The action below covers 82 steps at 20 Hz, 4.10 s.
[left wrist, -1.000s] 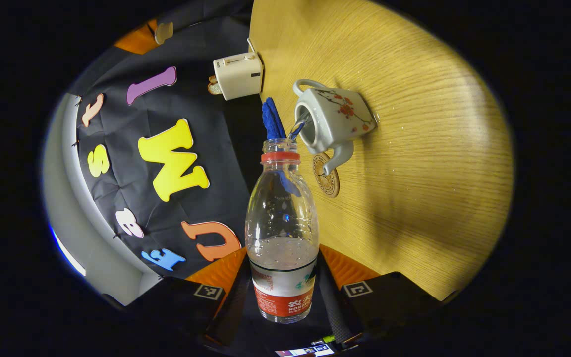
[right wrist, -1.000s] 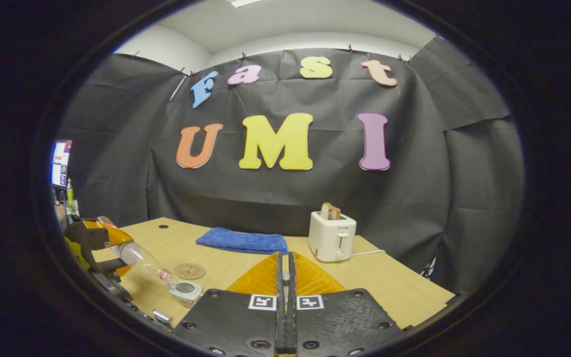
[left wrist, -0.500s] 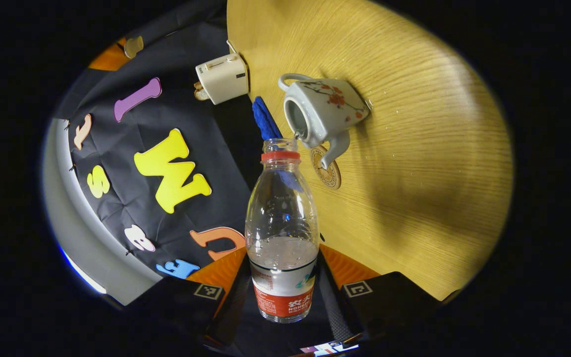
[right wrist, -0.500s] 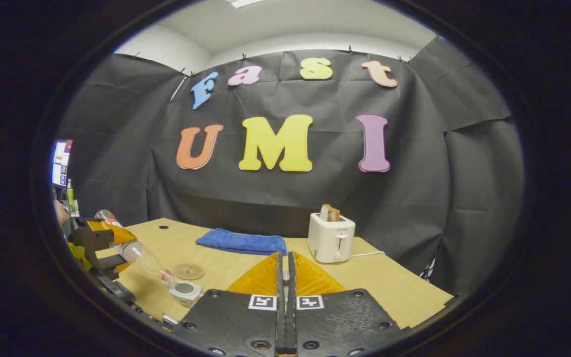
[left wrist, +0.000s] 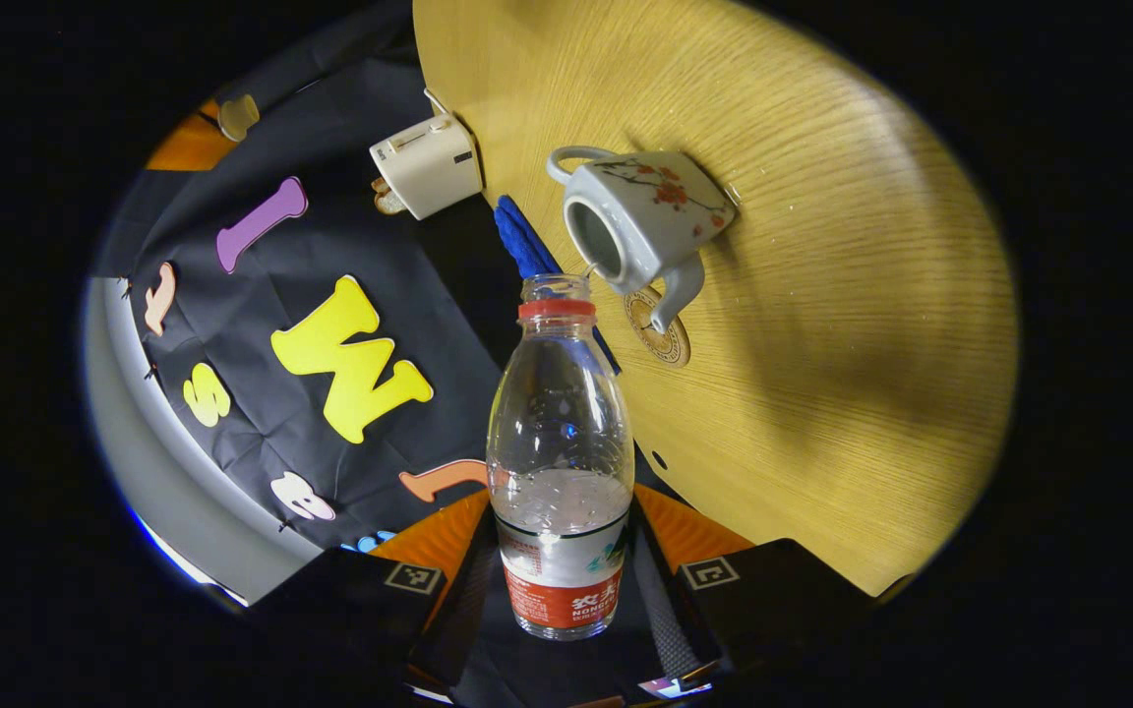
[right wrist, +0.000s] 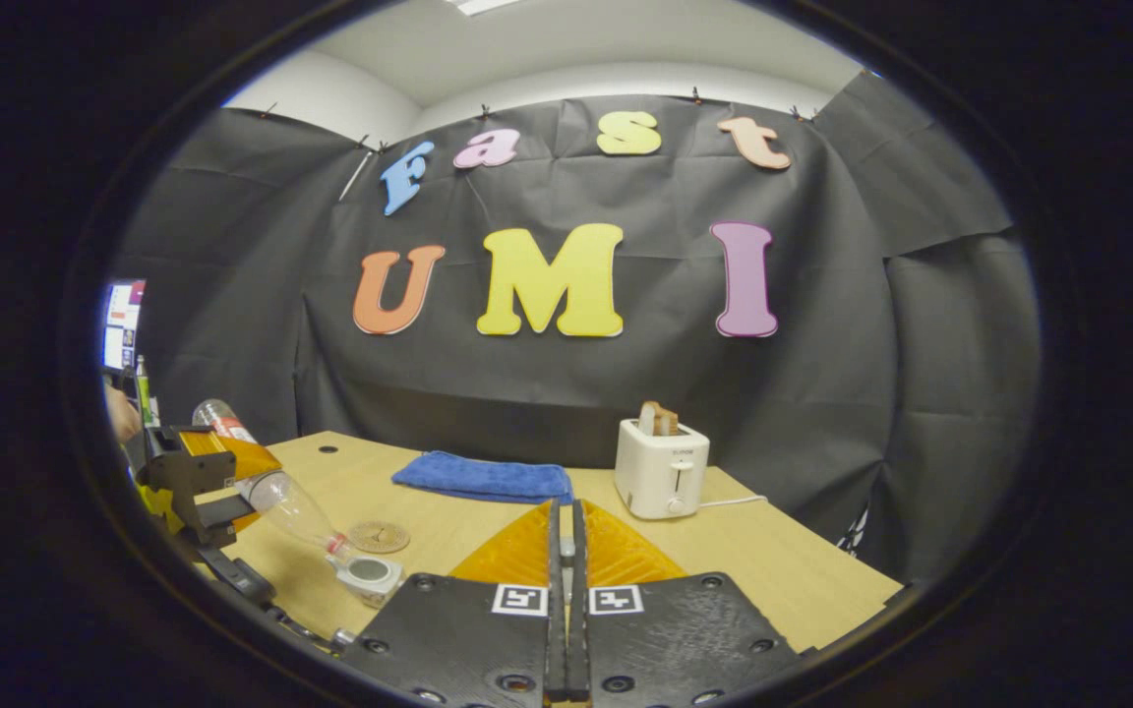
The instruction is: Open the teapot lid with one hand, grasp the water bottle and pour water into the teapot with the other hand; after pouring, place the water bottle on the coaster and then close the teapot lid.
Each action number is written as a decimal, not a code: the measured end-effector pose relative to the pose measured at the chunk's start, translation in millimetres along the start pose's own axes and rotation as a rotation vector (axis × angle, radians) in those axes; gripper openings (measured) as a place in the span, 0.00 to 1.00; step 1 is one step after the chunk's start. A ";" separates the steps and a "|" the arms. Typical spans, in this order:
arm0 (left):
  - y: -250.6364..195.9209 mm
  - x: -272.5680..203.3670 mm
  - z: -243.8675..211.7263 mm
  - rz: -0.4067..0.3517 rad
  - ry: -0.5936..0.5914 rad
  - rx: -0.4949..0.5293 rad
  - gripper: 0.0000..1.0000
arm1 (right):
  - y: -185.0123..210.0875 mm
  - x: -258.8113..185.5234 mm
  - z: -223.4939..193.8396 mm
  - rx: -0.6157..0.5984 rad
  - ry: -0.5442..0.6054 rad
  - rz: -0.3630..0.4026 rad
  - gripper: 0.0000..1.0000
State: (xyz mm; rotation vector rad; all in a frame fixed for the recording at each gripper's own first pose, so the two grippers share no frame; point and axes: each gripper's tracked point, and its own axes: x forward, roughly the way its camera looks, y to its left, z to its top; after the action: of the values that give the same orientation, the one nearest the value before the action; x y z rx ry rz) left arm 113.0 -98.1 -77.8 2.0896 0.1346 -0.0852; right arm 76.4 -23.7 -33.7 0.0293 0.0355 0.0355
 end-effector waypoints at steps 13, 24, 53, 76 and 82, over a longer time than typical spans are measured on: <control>6.2 -2.6 5.8 0.003 -0.001 0.058 0.73 | 0.9 -1.6 0.3 -0.002 0.001 0.004 0.01; 2.8 0.4 3.3 0.033 -0.014 -0.008 0.73 | -4.3 1.1 -3.5 -0.021 0.016 -0.020 0.01; 12.7 76.2 13.7 -0.061 -0.304 -1.901 0.74 | 0.1 -3.6 -4.4 0.011 0.015 -0.015 0.01; 12.0 126.5 53.5 -0.105 -0.351 -2.071 0.78 | -17.7 5.9 -19.6 0.019 0.052 -0.047 0.01; 9.9 127.5 61.8 -0.091 -0.351 -2.025 0.79 | -17.0 6.9 -22.1 0.017 0.056 -0.046 0.01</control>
State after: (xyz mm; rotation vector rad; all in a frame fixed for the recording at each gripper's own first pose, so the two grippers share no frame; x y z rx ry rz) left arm 240.3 -148.7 -114.9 0.0345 0.0362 -0.2332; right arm 83.1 -39.9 -56.5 0.0448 0.0929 -0.0097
